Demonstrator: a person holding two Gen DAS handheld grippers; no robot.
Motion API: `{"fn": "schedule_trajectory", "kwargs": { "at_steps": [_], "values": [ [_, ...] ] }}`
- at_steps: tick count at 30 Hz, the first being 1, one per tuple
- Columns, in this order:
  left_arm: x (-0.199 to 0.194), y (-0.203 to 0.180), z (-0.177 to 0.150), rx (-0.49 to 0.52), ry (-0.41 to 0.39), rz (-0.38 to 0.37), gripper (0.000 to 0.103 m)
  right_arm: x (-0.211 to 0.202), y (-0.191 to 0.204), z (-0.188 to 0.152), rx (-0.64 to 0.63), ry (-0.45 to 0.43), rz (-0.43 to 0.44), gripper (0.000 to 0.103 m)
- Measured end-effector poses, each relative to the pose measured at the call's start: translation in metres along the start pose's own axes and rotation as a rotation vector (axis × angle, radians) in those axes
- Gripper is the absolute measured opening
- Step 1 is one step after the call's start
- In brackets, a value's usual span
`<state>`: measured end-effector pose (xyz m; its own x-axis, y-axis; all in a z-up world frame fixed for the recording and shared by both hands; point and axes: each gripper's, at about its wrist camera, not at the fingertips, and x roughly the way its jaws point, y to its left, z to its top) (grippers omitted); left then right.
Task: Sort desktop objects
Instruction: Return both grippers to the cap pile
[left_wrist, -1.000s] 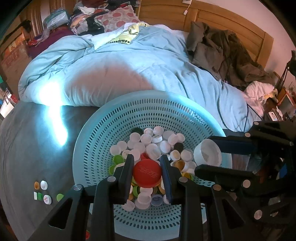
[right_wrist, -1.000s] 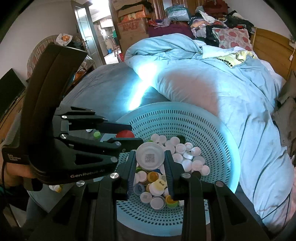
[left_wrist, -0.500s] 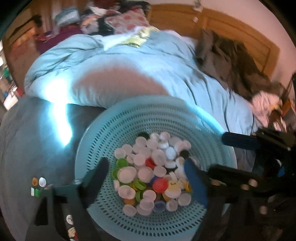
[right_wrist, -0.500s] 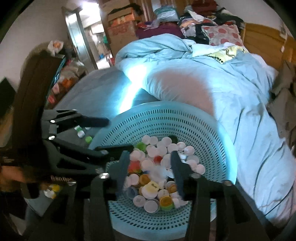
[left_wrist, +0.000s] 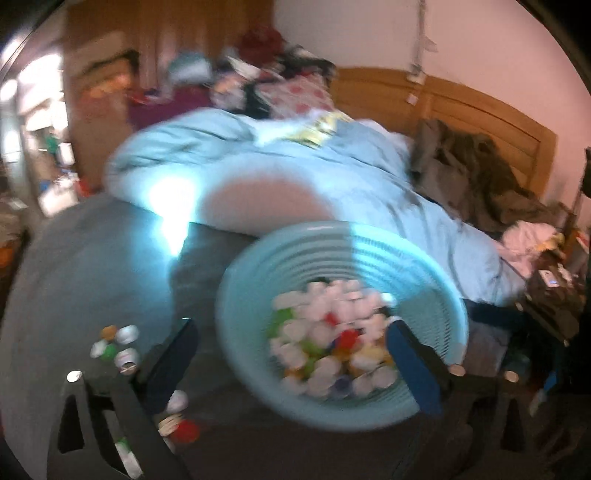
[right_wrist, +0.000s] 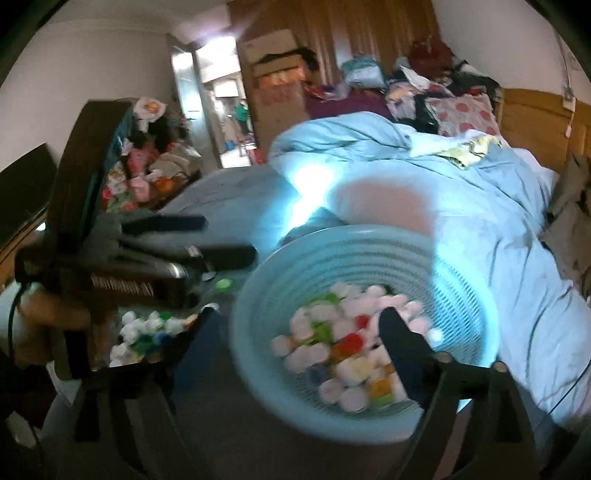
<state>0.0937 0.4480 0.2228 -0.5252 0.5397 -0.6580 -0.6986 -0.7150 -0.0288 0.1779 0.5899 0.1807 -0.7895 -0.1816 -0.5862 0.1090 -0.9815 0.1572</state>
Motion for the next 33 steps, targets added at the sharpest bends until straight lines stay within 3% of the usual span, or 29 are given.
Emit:
{"fn": "schedule_trajectory", "kwargs": {
  "at_steps": [4,11,18,25,33],
  "values": [
    [-0.033,0.042,-0.036,-0.105,0.012,0.111,0.103,0.006,0.035,-0.038,0.003,0.056,0.076,0.088],
    [-0.067,0.116,-0.101,-0.23,0.036,0.476,0.103,0.028,0.062,-0.086,0.021,0.168,0.134,0.088],
    [-0.092,0.158,-0.145,-0.28,0.028,0.678,0.103,0.045,0.082,-0.104,0.004,0.232,0.139,0.088],
    [-0.118,0.165,-0.151,-0.252,-0.06,0.781,0.103,0.045,0.106,-0.107,-0.041,0.241,0.142,0.088],
    [-0.134,0.17,-0.154,-0.238,-0.11,0.816,0.103,0.052,0.124,-0.118,-0.072,0.283,0.141,0.088]
  ]
}}
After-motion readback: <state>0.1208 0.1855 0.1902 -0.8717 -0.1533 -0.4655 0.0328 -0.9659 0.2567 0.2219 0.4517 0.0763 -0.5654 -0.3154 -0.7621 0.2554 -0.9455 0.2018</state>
